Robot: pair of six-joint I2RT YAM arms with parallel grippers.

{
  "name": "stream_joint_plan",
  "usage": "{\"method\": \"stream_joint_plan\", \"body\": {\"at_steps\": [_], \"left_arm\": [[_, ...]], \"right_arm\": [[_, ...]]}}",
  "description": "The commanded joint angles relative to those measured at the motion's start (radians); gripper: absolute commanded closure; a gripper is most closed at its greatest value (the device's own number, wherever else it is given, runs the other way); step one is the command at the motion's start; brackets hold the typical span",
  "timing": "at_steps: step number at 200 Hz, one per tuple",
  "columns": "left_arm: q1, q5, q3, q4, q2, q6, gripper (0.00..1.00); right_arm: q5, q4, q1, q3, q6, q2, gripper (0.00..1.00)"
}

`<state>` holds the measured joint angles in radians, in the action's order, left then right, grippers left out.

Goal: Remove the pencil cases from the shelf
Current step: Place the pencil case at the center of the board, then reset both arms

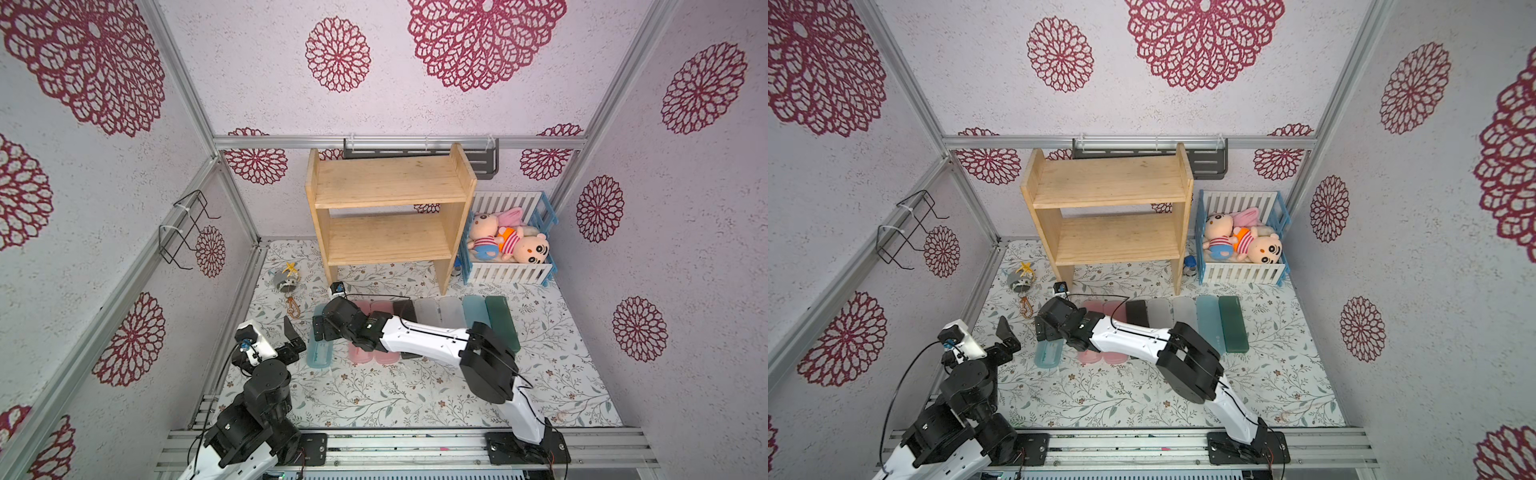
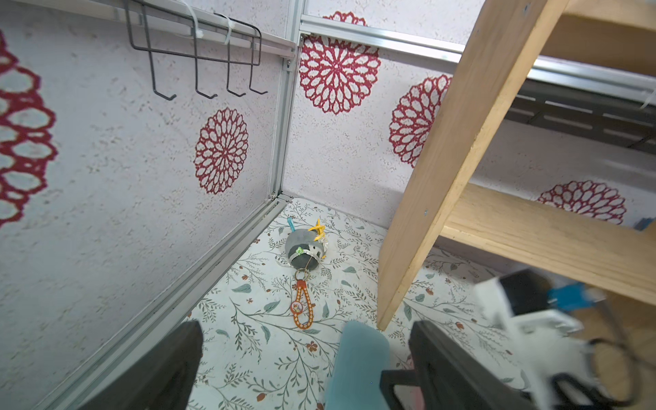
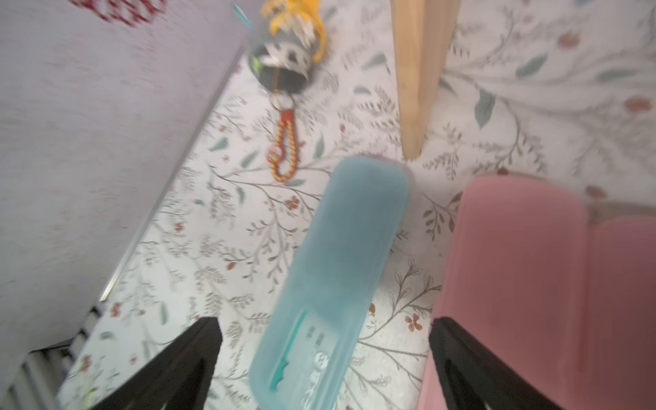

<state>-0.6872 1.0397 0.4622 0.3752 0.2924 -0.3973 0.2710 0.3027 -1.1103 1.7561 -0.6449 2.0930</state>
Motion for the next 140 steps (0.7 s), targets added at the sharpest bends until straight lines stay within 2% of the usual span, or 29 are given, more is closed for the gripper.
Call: {"method": "stream_joint_plan", "body": {"at_steps": [1,15,36,58,82,103,114,140], "left_arm": [[0.029,-0.041,-0.044,-0.225,0.082,0.131,0.03],[0.099,-0.119,-0.077,-0.319,0.142,0.172,0.03],[0.292,-0.287,-0.126,-0.444,0.226,0.186,0.03],[0.506,-0.508,-0.196,-0.643,0.314,0.214,0.03],[0.681,-0.682,-0.224,-0.804,0.485,0.231,0.03],[0.778,-0.782,-0.215,-0.945,0.674,0.208,0.03],[0.813,-0.838,-0.232,-1.102,0.784,0.207,0.03],[0.829,-0.936,-0.194,-1.255,0.991,0.247,0.03]], "right_arm": [[0.094,-0.114,-0.022,-0.12,0.123,-0.245,0.01],[0.12,-0.175,-0.018,-0.277,0.161,-0.376,0.01],[0.161,-0.253,0.021,-0.536,0.189,-0.58,0.01],[0.168,-0.245,0.141,-0.753,0.176,-0.764,0.01],[0.193,-0.263,0.282,-0.919,0.232,-0.947,0.01],[0.2,-0.27,0.455,-0.983,0.328,-1.04,0.01],[0.195,-0.295,0.559,-1.013,0.393,-1.06,0.01],[-0.003,-0.484,0.824,-1.147,0.558,-1.035,0.01]]}}
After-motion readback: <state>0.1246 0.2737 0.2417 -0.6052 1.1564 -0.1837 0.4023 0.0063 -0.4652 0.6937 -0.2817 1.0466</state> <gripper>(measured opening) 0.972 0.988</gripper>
